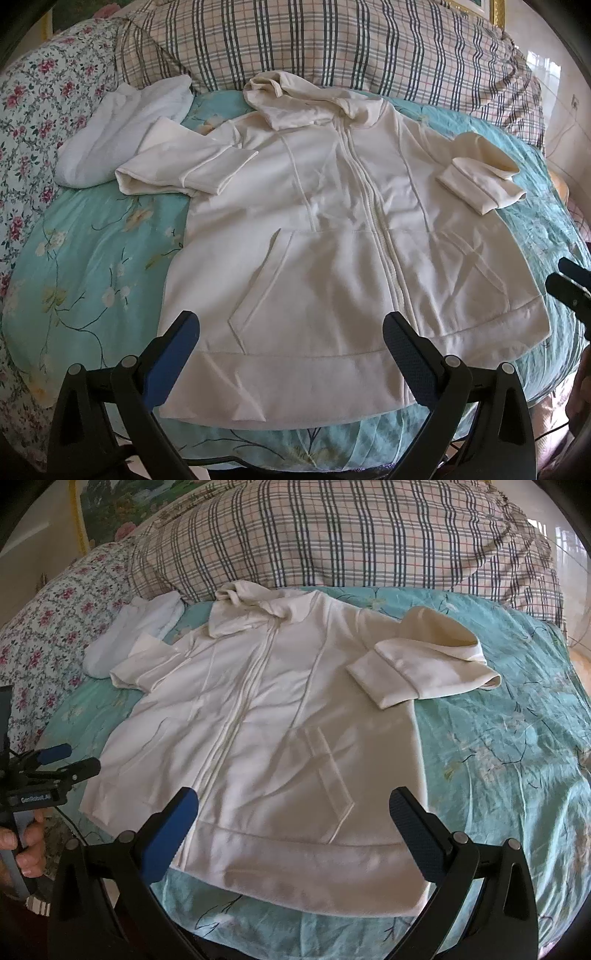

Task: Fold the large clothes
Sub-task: 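Grasp the cream hoodie's sleeve cuff with the right gripper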

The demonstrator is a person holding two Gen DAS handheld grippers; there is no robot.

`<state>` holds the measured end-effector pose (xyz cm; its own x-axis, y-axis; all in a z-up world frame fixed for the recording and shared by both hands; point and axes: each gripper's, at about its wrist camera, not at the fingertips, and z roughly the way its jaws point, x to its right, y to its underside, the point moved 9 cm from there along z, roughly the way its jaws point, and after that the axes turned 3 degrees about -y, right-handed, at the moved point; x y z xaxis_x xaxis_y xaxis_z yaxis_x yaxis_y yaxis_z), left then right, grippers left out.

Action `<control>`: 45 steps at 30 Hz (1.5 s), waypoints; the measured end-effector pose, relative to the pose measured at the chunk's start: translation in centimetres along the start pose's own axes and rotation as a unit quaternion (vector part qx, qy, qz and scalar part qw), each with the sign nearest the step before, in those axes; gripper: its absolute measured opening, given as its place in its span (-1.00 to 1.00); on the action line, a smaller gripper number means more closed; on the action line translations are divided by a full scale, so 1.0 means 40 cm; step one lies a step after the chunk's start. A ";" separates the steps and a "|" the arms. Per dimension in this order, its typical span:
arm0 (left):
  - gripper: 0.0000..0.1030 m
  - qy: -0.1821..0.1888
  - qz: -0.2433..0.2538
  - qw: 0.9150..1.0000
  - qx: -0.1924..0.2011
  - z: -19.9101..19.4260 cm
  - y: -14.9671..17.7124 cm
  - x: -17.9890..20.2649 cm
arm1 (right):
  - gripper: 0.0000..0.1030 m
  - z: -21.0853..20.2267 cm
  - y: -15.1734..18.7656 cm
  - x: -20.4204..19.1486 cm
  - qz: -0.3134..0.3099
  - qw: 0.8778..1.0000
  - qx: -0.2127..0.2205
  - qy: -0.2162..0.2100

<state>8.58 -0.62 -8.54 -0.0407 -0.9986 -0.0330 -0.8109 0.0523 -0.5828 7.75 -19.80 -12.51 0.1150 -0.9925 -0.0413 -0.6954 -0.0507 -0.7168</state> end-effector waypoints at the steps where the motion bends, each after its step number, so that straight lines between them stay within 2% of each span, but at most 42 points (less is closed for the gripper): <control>1: 0.94 0.000 -0.001 1.000 0.005 0.002 -0.005 0.002 | 0.99 0.002 -0.005 0.008 0.002 1.000 0.000 0.000; 12: 0.94 0.003 -0.007 1.000 0.001 0.052 -0.036 -0.002 | 0.99 0.064 -0.044 0.051 0.014 1.000 -0.015 -0.017; 15: 0.94 0.002 -0.011 1.000 -0.009 0.080 -0.052 -0.009 | 0.87 0.099 -0.069 0.060 0.000 1.000 -0.017 -0.019; 19: 0.94 0.003 -0.020 1.000 -0.006 0.115 -0.091 -0.021 | 0.83 0.176 -0.128 0.100 -0.014 1.000 -0.021 -0.017; 23: 0.94 0.004 -0.028 1.000 -0.005 0.149 -0.129 -0.029 | 0.51 0.290 -0.174 0.154 -0.032 0.998 -0.054 0.006; 29: 0.94 0.011 -0.038 0.999 -0.008 0.201 -0.172 -0.030 | 0.50 0.454 -0.184 0.219 -0.063 0.990 -0.123 0.038; 31: 0.94 0.008 -0.038 0.999 -0.012 0.218 -0.175 -0.030 | 0.40 0.482 -0.181 0.231 -0.079 0.986 -0.138 0.057; 34: 0.94 0.005 -0.035 0.999 -0.019 0.243 -0.175 -0.032 | -0.14 0.480 -0.201 0.252 -0.071 0.986 -0.131 0.069; 35: 0.94 0.005 -0.034 0.999 -0.022 0.251 -0.175 -0.031 | -0.62 0.477 -0.212 0.253 -0.054 0.989 -0.121 0.057; 36: 0.94 0.004 -0.033 0.999 -0.022 0.256 -0.176 -0.032 | -0.80 0.467 -0.227 0.257 -0.029 0.992 -0.115 0.042; 39: 0.94 0.006 -0.032 0.999 -0.024 0.269 -0.176 -0.032 | -0.82 0.426 -0.284 0.238 0.022 0.997 -0.080 -0.002; 41: 0.94 0.015 -0.035 0.999 -0.021 0.274 -0.181 -0.030 | -0.82 0.399 -0.323 0.199 0.065 0.995 -0.055 -0.060; 42: 0.94 0.020 -0.037 0.999 -0.020 0.275 -0.182 -0.030 | -0.83 0.391 -0.348 0.168 0.096 0.988 -0.042 -0.111; 45: 0.94 0.049 -0.045 0.998 -0.014 0.274 -0.190 -0.026 | -0.83 0.407 -0.394 0.054 0.135 0.968 -0.037 -0.210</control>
<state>21.18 0.04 -12.97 -0.0216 -0.9949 0.0985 -0.8297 -0.0371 -0.5570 30.50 -19.33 -12.63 0.1892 -0.8390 -0.5102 -0.7872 0.1810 -0.5896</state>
